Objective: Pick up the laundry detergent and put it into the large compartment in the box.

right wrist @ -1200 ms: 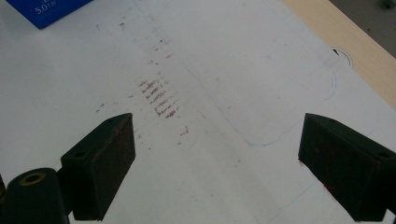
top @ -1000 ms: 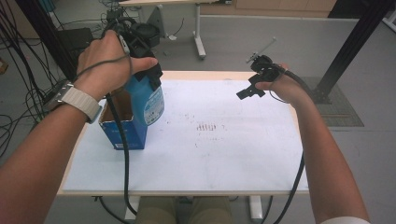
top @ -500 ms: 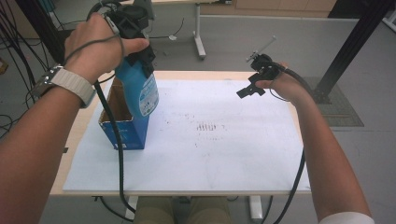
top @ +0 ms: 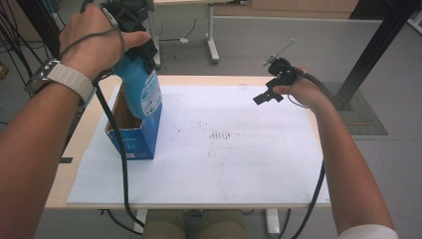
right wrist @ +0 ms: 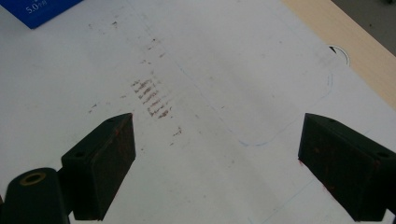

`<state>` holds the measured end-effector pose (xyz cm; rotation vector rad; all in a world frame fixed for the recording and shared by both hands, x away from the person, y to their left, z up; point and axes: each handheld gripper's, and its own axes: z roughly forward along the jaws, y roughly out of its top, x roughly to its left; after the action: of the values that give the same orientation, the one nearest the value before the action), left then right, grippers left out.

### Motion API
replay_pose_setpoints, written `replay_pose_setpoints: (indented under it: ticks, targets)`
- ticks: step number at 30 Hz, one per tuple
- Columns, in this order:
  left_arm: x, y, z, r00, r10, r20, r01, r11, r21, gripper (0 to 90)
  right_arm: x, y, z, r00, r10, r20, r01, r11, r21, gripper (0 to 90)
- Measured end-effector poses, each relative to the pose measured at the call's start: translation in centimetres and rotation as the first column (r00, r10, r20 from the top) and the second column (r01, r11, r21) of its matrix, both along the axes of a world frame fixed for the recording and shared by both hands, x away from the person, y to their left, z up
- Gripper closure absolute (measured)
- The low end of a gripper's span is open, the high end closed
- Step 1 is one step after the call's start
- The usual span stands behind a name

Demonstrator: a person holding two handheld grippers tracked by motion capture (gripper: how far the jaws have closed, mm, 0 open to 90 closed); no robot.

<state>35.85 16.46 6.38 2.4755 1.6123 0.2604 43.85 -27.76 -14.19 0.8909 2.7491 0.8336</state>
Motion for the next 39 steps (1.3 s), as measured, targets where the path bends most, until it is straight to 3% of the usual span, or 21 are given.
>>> replay_pose_setpoints:
  ticks: [9, 14, 22, 39]
  targets:
    - [0.8, 0.6, 0.7, 0.9975, 0.07, 0.003, -0.07, 0.9975, 0.013, 37.9, -0.1, -0.3, 0.1, 1.0, -0.007, 0.003, 0.007, 1.0, -0.001, 10.9]
    - [1.2, 1.9, 0.9, 0.9926, 0.122, 0.005, -0.121, 0.9925, -0.013, 37.9, -0.2, -0.7, 0.2, 0.9998, -0.018, 0.006, 0.018, 0.9998, 0.005, 10.9]
    - [1.1, 2.9, 0.8, 0.9821, 0.188, 0.019, -0.187, 0.9822, -0.01, 37.8, -0.2, -0.9, 0.2, 0.9996, -0.025, 0.011, 0.025, 0.9997, 0.009, 10.9]
    - [1.7, 4.0, 0.6, 0.9651, 0.261, 0.022, -0.261, 0.9653, -0.016, 37.4, -0.1, -1.2, 0.2, 0.9996, -0.026, 0.012, 0.026, 0.9996, 0.009, 10.9]
